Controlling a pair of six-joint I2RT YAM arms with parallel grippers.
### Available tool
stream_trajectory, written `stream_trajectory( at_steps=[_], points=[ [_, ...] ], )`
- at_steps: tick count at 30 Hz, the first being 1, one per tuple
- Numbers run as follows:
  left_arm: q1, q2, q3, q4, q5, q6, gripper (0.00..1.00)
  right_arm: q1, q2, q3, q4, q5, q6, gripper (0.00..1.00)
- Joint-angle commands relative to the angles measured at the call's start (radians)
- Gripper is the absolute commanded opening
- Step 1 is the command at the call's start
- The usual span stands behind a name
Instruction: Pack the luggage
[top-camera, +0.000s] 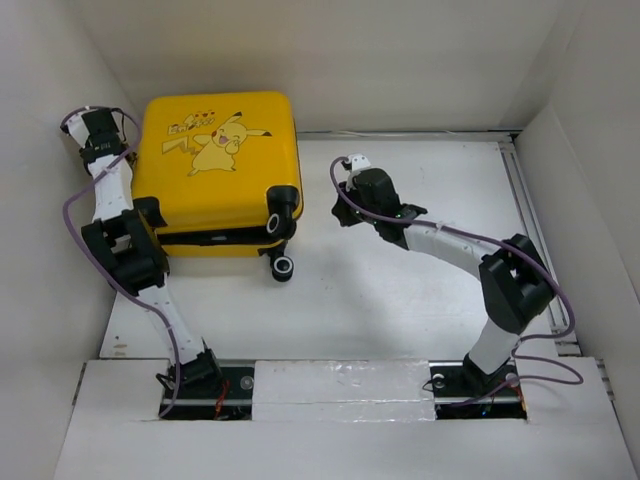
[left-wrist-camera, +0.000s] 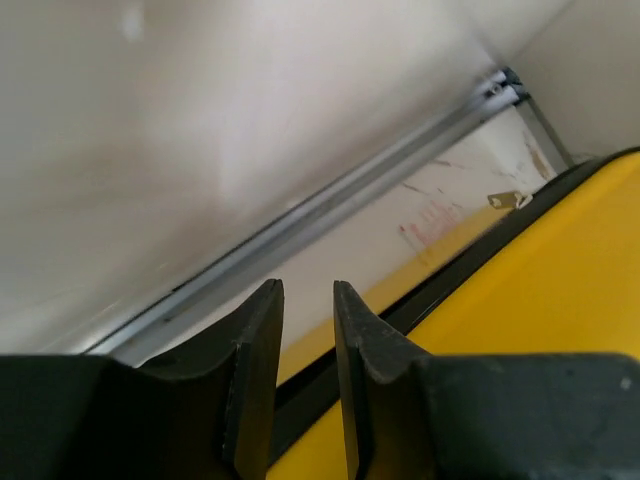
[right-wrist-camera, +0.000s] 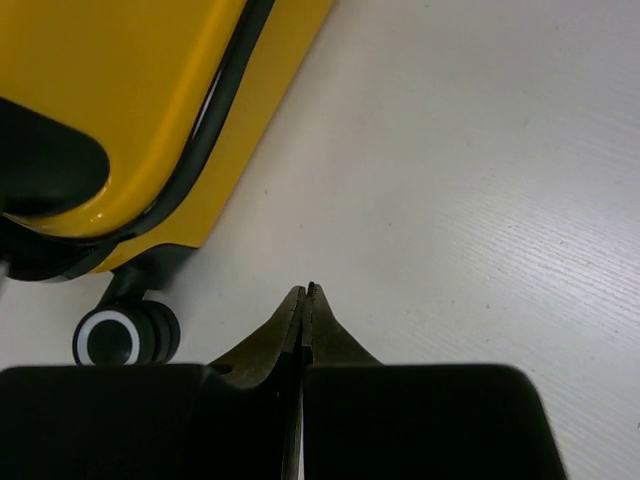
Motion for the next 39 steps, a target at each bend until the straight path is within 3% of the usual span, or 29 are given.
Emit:
stream_trajectory(
  at_steps=[1, 6, 11, 18, 23, 29, 35, 38, 39],
  points=[
    [-0.086, -0.043, -0.156, -0.024, 0.207, -0.012, 0.23, -0.033, -0.024, 0.058, 0.078, -0.008, 0.002, 0.00],
    [-0.208, -0.148, -0.379, 0.076, 0.372, -0.089, 0.23, -0.118, -0.083, 0.013, 0.092, -0.017, 0.013, 0.01],
    [-0.337, -0.313, -0.581, 0.181, 0.470, -0.182, 0.24, -0.258, -0.113, 0.013, 0.072, -0.020, 0.013, 0.14],
    [-0.521, -0.572, -0.934, 0.365, 0.527, -0.308, 0.25, -0.395, -0.015, 0.162, -0.074, -0.010, -0.038, 0.27],
    [-0.581, -0.761, -1.164, 0.456, 0.504, -0.382, 0.25, -0.453, 0.144, 0.300, -0.183, -0.074, -0.073, 0.34],
    [-0.581, -1.002, -1.405, 0.473, 0.504, -0.403, 0.25, -0.392, 0.369, 0.605, -0.379, -0.215, -0.191, 0.53],
    [-0.591, -1.039, -1.445, 0.456, 0.564, -0.325, 0.26, -0.289, 0.500, 0.760, -0.404, -0.546, -0.210, 0.56],
    [-0.720, -0.998, -1.430, 0.519, 0.483, -0.349, 0.26, -0.237, 0.537, 0.792, -0.395, -0.672, -0.210, 0.56],
    [-0.856, -0.943, -1.408, 0.528, 0.438, -0.349, 0.26, -0.226, 0.537, 0.801, -0.395, -0.686, -0.222, 0.56]
  ],
)
